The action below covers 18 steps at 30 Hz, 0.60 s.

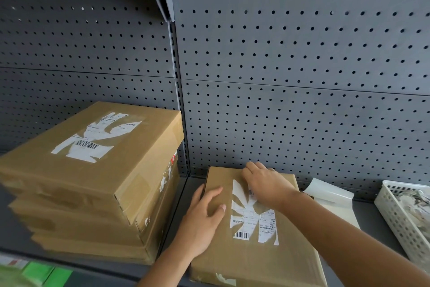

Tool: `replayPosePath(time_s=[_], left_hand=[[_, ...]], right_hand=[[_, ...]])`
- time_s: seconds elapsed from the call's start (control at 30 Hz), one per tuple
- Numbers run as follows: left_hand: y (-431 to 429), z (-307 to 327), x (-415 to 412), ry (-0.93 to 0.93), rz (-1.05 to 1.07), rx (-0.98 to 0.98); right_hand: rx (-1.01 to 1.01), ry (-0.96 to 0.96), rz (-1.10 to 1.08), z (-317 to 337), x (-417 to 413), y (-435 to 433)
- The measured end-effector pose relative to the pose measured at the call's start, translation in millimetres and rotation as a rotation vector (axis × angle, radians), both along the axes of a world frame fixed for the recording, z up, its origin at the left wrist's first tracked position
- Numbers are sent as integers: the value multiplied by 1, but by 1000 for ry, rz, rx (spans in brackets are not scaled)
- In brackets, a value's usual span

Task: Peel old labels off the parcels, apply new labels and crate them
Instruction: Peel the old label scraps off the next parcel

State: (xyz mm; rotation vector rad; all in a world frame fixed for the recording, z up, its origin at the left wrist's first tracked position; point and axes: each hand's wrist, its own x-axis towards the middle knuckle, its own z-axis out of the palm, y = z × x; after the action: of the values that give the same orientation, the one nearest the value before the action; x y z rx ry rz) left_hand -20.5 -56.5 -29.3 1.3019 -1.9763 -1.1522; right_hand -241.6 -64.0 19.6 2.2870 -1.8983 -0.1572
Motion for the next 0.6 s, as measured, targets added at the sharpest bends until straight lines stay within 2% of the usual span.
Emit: replayPosePath(time_s=[0.2, 0.3, 0.4, 0.6], left_hand=[[0, -2, 0, 22, 7, 10], [-1, -3, 1, 36, 10, 20], [-1, -3, 1, 44, 10, 27], [-1, -1, 0, 31, 11, 27]], right_hand=[[64, -135, -54, -3, -1, 0], [99, -318, -70, 0, -7, 4], [10, -476, -78, -3, -13, 8], [-121, -502, -42, -27, -17, 3]])
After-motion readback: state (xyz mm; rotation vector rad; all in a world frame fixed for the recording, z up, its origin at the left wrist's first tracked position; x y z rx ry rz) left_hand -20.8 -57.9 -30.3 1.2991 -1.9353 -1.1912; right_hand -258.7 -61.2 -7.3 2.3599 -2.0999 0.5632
